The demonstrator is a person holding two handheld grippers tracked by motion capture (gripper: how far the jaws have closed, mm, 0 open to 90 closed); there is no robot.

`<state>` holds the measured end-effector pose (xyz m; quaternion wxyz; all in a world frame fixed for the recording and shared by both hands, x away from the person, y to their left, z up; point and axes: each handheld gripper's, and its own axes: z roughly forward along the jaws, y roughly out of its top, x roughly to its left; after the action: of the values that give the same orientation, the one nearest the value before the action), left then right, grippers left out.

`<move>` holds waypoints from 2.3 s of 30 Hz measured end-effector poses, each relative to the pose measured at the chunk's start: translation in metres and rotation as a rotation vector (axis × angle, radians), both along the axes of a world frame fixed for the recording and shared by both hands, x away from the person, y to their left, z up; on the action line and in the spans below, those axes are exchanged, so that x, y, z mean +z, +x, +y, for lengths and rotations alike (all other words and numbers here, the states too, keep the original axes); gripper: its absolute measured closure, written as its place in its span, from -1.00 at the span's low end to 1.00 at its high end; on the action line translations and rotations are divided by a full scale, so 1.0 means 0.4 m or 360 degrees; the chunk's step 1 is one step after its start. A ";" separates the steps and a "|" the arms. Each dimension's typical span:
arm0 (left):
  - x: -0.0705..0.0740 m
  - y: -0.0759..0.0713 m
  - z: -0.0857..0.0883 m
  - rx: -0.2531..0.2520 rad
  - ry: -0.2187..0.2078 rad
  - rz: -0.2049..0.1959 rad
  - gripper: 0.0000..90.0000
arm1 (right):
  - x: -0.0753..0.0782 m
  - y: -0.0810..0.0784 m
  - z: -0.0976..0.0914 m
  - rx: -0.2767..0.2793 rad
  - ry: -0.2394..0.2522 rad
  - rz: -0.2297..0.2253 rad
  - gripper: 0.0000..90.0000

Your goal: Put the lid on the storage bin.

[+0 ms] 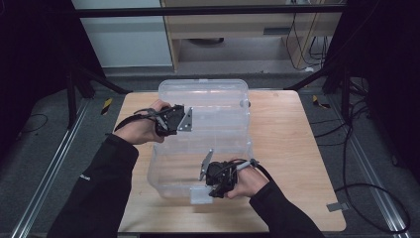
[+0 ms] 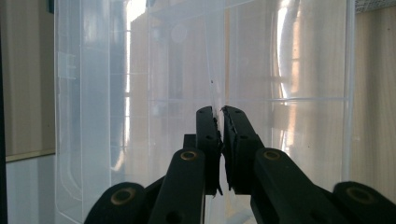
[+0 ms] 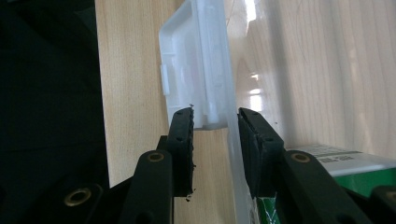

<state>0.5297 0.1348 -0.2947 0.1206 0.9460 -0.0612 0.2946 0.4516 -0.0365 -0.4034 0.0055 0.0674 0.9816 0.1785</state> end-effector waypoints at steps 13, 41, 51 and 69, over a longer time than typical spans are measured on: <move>0.003 -0.055 0.007 -0.0023 0.0001 -0.0018 0.89 | 0.000 -0.002 0.000 0.0013 0.0004 -0.0020 0.49; -0.013 -0.135 0.020 -0.0021 -0.0041 0.0036 0.90 | -0.001 -0.004 -0.004 0.0008 0.0025 -0.0010 0.49; -0.023 -0.161 0.018 -0.0019 -0.0008 0.0008 0.89 | -0.003 -0.005 -0.008 0.0000 0.0051 -0.0018 0.49; -0.036 -0.190 0.021 -0.0020 -0.0004 0.0013 0.87 | -0.005 -0.009 -0.017 -0.0045 0.0117 -0.0030 0.47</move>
<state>0.4537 0.1433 -0.3092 0.1241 0.9466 -0.0662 0.2900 0.4481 -0.0434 -0.4055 0.0149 0.0798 0.9732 0.2151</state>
